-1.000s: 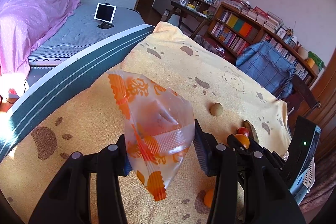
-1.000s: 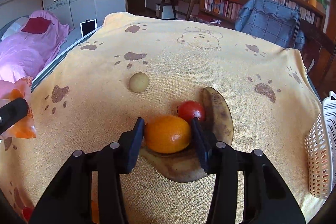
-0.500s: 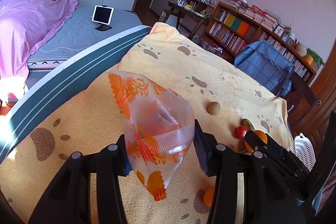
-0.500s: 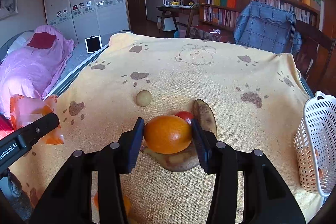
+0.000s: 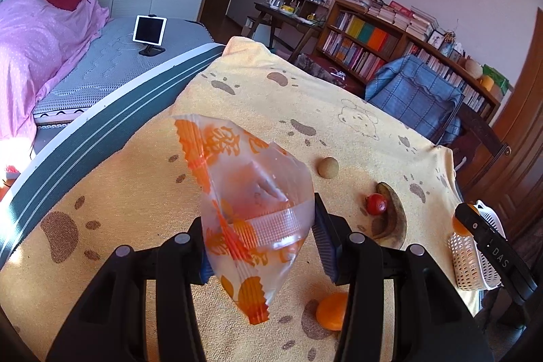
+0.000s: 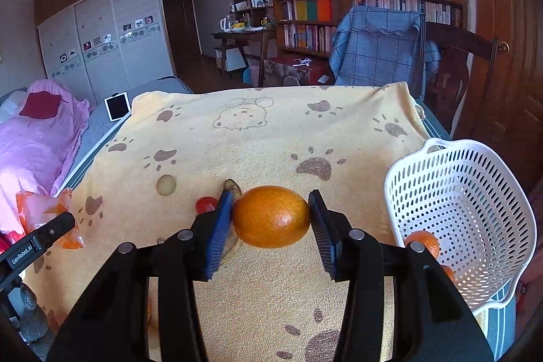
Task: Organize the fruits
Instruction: 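Release the orange into the basket with the right tool while the left tool holds the bag, then carry the orange-printed bag into the white basket and open the left tool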
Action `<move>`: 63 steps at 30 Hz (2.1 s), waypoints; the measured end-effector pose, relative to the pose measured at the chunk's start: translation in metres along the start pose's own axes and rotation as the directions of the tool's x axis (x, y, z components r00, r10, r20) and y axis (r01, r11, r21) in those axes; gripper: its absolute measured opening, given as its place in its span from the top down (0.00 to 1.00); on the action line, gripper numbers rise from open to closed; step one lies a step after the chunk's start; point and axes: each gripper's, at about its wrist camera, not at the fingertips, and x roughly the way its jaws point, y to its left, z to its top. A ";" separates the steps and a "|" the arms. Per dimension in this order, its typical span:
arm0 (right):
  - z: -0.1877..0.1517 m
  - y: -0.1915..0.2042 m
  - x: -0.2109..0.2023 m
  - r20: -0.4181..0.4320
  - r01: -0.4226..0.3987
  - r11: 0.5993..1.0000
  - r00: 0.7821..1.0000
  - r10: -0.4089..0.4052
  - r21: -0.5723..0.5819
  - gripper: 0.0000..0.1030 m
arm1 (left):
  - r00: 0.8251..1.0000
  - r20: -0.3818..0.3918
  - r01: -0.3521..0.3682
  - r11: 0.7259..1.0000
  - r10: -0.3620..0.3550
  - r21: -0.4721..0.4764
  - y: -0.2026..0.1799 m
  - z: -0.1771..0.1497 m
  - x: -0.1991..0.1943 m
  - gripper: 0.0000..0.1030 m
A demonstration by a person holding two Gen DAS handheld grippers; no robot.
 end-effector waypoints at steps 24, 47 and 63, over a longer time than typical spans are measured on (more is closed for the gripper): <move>-0.015 -0.140 -0.014 -0.110 0.251 0.938 0.967 -0.231 0.241 0.54 | 1.000 0.002 0.006 1.000 -0.006 0.021 -0.010 -0.001 -0.001 0.54; -0.015 -0.150 -0.022 -0.087 0.277 0.922 0.961 -0.263 0.272 0.53 | 1.000 0.001 0.003 1.000 -0.003 0.025 -0.011 -0.003 0.001 0.54; -0.048 -0.134 -0.091 0.155 0.283 0.921 0.931 -0.331 0.270 0.37 | 0.997 -0.002 0.077 0.996 -0.077 0.043 -0.016 -0.006 0.003 0.54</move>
